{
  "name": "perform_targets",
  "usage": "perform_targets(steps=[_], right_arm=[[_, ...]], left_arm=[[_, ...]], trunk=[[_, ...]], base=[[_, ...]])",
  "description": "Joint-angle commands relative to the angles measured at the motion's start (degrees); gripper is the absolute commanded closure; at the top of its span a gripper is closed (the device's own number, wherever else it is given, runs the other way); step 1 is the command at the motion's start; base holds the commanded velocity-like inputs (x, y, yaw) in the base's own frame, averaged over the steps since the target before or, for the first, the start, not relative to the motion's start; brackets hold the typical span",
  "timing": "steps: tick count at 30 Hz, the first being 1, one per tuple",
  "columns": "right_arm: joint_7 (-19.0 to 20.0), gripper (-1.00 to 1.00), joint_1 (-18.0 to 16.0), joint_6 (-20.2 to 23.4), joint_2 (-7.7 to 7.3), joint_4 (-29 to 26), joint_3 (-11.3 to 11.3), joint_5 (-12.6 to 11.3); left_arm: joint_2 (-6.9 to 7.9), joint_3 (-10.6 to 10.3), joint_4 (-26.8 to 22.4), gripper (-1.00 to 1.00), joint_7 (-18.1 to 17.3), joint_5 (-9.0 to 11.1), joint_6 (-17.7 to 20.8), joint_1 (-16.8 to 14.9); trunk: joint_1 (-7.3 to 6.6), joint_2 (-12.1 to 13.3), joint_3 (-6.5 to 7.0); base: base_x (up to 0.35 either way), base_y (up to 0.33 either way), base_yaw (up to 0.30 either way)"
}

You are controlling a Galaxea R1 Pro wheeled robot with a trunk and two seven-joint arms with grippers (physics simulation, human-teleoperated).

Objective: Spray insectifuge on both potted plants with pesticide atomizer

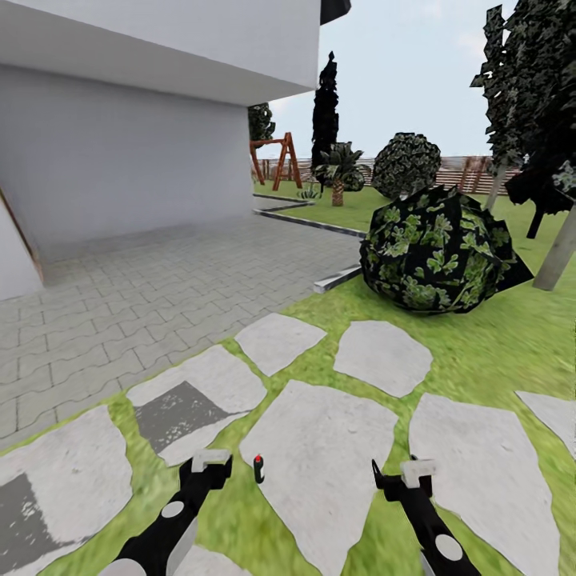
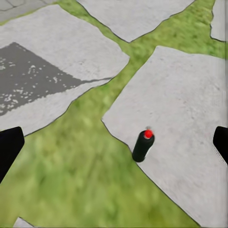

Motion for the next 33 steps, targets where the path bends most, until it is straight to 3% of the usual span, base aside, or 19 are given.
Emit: perform_targets(steps=[1,13,23,33], right_arm=[[-0.01,-1.00,-0.03,-0.15,-0.02,0.04,-0.01,0.45],[-0.10,-1.00,-0.03,-0.12,-0.01,0.04,-0.07,0.62],[-0.10,-1.00,-0.03,-0.14,0.08,0.17,0.11,0.63],[-0.10,-1.00,-0.03,-0.11,0.08,0.15,0.18,0.62]], left_arm=[[0.06,-0.04,-0.02,-1.00,0.12,0.00,-0.16,-0.02],[0.30,0.36,0.31,-1.00,0.13,0.05,-0.10,0.03],[0.74,0.68,0.38,-1.00,0.27,0.47,-0.05,0.12],[0.72,0.56,-0.02,-1.00,0.12,-0.01,-0.31,0.12]], trunk=[[0.00,-0.02,-0.05],[0.00,-0.02,-0.05],[0.00,-0.02,-0.05],[0.00,-0.02,-0.05]], base=[[0.095,-0.266,0.000],[0.105,-0.267,0.000],[0.271,-0.215,0.000],[0.084,-0.054,0.000]])
